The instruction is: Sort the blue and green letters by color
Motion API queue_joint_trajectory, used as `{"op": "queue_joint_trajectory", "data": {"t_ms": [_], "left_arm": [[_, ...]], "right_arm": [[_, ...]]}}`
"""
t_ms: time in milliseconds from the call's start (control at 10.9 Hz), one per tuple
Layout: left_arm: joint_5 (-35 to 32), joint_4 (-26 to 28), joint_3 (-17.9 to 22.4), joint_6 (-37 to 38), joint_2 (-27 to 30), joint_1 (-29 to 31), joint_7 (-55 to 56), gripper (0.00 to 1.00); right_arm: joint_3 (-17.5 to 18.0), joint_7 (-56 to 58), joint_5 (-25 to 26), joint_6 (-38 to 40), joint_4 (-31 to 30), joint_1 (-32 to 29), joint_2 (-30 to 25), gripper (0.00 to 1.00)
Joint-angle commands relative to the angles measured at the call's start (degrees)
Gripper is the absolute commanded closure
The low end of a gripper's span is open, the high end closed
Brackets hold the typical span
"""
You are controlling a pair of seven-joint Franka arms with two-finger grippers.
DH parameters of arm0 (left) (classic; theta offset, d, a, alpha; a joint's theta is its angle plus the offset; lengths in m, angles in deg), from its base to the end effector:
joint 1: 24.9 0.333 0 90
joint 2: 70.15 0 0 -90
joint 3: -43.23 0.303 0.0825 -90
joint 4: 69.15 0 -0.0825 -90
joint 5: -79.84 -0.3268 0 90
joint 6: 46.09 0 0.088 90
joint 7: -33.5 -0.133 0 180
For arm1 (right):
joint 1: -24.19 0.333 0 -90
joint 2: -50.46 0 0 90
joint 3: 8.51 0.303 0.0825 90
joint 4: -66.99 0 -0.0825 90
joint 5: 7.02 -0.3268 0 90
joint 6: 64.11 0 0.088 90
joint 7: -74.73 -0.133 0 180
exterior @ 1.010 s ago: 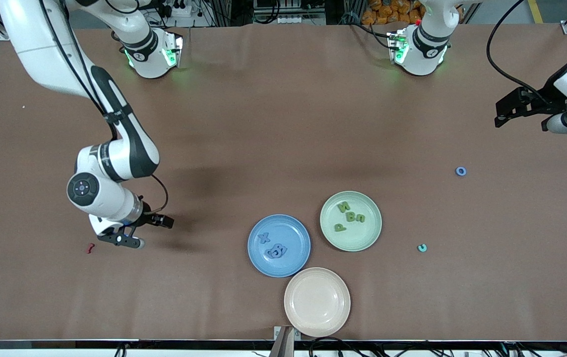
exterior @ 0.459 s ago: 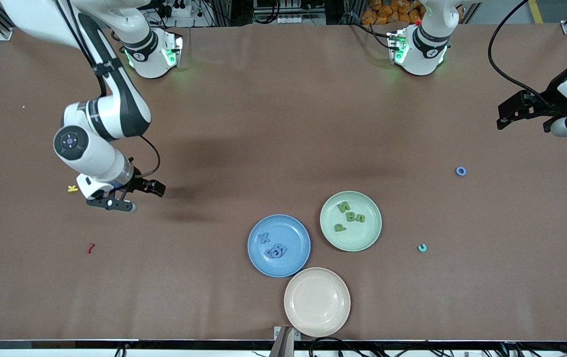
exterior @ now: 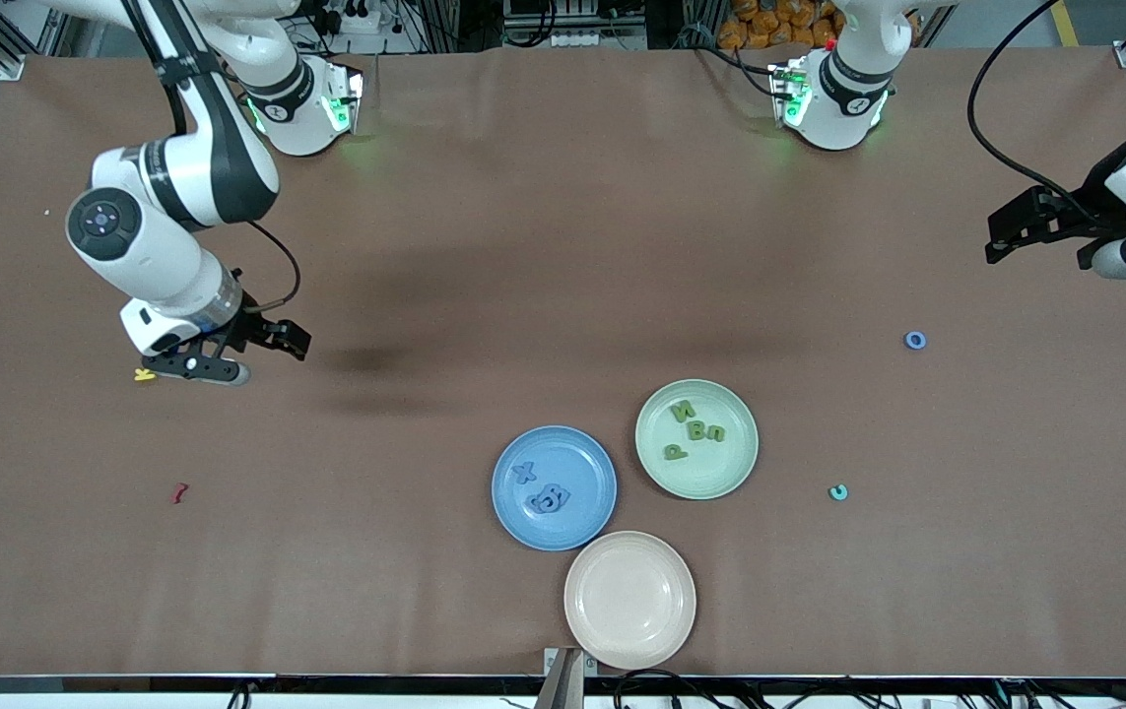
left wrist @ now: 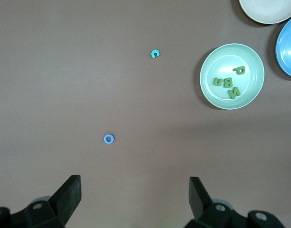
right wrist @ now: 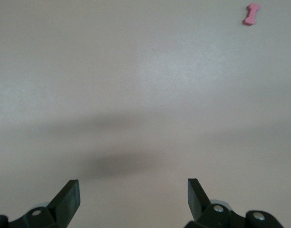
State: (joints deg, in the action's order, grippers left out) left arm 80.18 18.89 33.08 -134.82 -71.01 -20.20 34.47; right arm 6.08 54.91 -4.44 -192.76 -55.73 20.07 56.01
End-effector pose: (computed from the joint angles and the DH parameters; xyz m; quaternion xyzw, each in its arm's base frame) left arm 0.4975 -0.0476 0.5903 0.9992 -0.0391 -0.0016 0.0042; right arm 0.5001 0.0890 0.3581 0.9976 -0.0682 0.0063 0.0040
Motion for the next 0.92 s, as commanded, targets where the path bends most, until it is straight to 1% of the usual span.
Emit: {"op": "queue_joint_trajectory", "data": {"t_ms": [0, 184, 275, 459, 826], "left_arm": [[-1.1, -0.1, -0.2, -0.6, -0.2, 0.0, 0.9, 0.0], [-1.2, -0.1, -0.2, -0.7, -0.1, 0.0, 0.9, 0.0], [-1.2, -0.1, -0.2, -0.7, -0.2, 0.0, 0.9, 0.0], [-1.1, -0.1, -0.2, -0.7, -0.2, 0.0, 0.9, 0.0], [-1.1, -0.1, -0.2, -0.8, -0.1, 0.0, 0.9, 0.0]], "right_arm": [[1.4, 3.0, 0.4, 9.8, 6.0, -1.2, -2.6, 0.0], [1.1, 6.6, 0.2, 15.7, 11.3, -1.2, -3.1, 0.0], [0.7, 8.8, -1.1, 20.2, 15.5, -1.2, -3.1, 0.0], [-1.8, 13.0, -4.2, 28.3, 24.1, 0.1, -3.0, 0.0], [-3.2, 16.4, -3.5, 40.0, 36.6, 0.8, -3.0, 0.0]]}}
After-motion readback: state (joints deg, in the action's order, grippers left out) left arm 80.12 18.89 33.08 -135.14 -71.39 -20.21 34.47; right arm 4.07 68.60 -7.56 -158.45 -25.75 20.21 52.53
